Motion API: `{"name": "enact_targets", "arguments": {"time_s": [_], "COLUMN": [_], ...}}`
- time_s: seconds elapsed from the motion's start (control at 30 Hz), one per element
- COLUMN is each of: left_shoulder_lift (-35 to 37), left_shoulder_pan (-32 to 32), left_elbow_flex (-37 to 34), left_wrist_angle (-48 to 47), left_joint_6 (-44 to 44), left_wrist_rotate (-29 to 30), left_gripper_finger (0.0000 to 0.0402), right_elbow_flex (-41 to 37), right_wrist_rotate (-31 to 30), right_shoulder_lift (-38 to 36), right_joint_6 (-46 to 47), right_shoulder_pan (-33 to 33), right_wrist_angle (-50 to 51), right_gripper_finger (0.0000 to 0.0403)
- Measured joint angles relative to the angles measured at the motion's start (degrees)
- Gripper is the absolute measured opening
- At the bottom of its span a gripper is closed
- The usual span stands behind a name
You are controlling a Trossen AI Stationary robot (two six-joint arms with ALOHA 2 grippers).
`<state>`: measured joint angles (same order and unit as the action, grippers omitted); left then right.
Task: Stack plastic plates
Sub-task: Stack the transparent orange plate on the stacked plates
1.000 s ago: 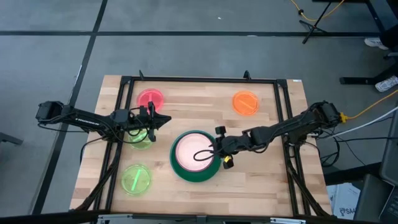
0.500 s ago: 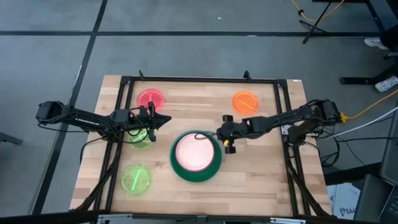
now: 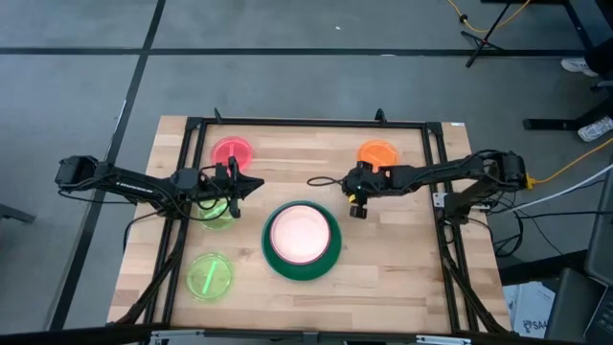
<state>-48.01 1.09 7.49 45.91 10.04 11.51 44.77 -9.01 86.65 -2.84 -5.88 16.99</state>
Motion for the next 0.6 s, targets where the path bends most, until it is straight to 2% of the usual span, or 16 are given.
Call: {"name": "enact_targets", "arguments": {"time_s": [0.13, 0.3, 0.43, 0.6], "left_shoulder_lift": [0.0, 0.0, 0.0, 0.0], "left_shoulder_pan": [0.0, 0.0, 0.0, 0.0], "left_elbow_flex": [0.0, 0.0, 0.0, 0.0], "left_wrist_angle": [0.0, 0.0, 0.0, 0.0], "left_joint_6": [0.0, 0.0, 0.0, 0.0], "left_wrist_rotate": [0.0, 0.0, 0.0, 0.0], "left_gripper_finger": [0.0011, 0.0011, 0.0011, 0.0011], "right_elbow_flex": [0.0, 0.0, 0.0, 0.0], "right_wrist_rotate": [-3.8, -5.1, -10.6, -11.5], "right_shoulder_lift": [0.0, 0.1, 0.1, 0.1], "right_joint_6": [2.2, 5.9, 7.6, 11.9], "right_shoulder_pan": [-1.8, -3.7, -4.0, -5.7], "right_wrist_angle": [2.9, 4.7, 4.5, 5.1], "right_gripper_finger": [0.0111, 0.0111, 0.0111, 0.0144]}}
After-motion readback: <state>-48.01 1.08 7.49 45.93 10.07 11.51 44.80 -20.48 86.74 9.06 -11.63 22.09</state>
